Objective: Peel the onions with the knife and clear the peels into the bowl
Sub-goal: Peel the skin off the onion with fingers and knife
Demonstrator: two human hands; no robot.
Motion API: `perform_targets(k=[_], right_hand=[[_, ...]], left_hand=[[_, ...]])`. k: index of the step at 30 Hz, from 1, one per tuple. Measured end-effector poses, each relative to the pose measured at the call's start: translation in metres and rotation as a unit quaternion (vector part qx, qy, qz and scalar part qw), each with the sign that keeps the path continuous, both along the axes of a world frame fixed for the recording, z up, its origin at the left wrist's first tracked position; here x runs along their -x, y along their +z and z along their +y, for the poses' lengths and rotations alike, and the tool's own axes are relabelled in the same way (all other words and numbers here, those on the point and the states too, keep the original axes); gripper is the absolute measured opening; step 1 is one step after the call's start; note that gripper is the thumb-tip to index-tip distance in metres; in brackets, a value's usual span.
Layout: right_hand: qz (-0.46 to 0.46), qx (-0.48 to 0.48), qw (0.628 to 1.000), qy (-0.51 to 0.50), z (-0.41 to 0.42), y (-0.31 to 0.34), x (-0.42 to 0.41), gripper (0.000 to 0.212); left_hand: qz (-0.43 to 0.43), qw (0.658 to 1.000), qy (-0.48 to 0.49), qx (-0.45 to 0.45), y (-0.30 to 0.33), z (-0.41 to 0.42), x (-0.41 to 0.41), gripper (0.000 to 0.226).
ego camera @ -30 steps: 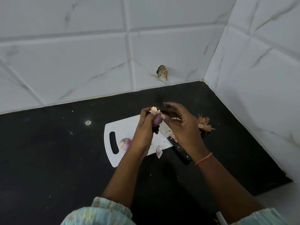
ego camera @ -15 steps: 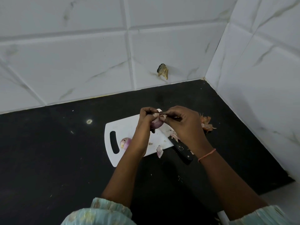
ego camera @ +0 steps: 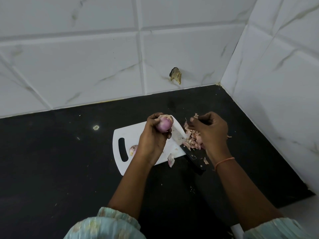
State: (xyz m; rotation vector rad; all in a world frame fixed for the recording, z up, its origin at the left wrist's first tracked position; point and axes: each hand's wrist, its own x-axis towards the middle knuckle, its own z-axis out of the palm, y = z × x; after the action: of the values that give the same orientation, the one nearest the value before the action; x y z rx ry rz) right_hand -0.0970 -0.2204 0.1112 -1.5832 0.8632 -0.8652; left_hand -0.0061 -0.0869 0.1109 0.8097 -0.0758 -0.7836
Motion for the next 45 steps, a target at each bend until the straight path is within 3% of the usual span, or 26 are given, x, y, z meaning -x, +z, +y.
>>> perform_targets(k=[3,6,8,11,14,19,24,28,30,32,34,37,40,45], right_hand=[[0.104,0.087,0.991,-0.011,-0.020,-0.018,0.009,0.007],[0.250,0.141,0.956,0.057,-0.030,-0.030,0.014,0.027],[0.278,0.165,0.943,0.074,-0.025,-0.026,0.014,0.035],[0.142,0.187,0.969,0.082,-0.005,-0.013,0.013,0.033],[0.029,0.180,0.970,0.161,0.023,0.010,0.009,0.030],[0.043,0.200,0.946,0.250,0.046,0.015,-0.004,0.042],[0.015,0.171,0.950,0.262,0.050,0.013,-0.007,0.023],[-0.032,0.150,0.953,0.260,0.053,0.012,-0.007,0.018],[-0.048,0.174,0.946,0.268,0.052,0.012,-0.006,0.017],[-0.046,0.213,0.937,0.273,0.047,0.011,-0.003,0.021],[-0.031,0.229,0.936,0.265,0.042,0.013,0.000,0.024],[-0.012,0.185,0.955,0.232,0.039,0.017,0.001,0.030],[-0.004,0.163,0.965,0.204,0.040,0.018,-0.001,0.029],[-0.007,0.226,0.959,0.172,0.040,0.023,-0.002,0.029]], left_hand=[[0.036,0.999,-0.004,0.024,0.000,0.001,-0.003,0.023],[0.049,0.998,-0.005,0.030,-0.002,0.001,-0.004,0.030],[0.043,0.998,-0.009,0.038,-0.001,0.001,-0.003,0.031],[0.023,0.999,-0.007,0.049,0.000,-0.002,0.000,0.031],[-0.020,0.998,-0.005,0.057,0.000,-0.003,0.001,0.029],[0.014,0.993,-0.006,0.114,0.002,-0.003,0.004,0.042],[0.004,0.991,0.008,0.135,0.004,-0.004,0.011,0.036],[-0.012,0.987,0.009,0.160,0.006,-0.005,0.012,0.037],[-0.060,0.994,0.000,0.089,0.007,-0.002,0.008,0.026],[-0.146,0.987,-0.028,-0.068,0.006,0.003,0.001,0.038],[-0.210,0.959,-0.082,-0.169,0.005,0.008,-0.004,0.050],[-0.242,0.954,-0.068,-0.161,0.005,0.011,-0.004,0.046],[-0.219,0.967,-0.045,-0.124,0.013,0.012,-0.002,0.035],[-0.235,0.961,-0.060,-0.135,0.015,0.010,0.001,0.032]])
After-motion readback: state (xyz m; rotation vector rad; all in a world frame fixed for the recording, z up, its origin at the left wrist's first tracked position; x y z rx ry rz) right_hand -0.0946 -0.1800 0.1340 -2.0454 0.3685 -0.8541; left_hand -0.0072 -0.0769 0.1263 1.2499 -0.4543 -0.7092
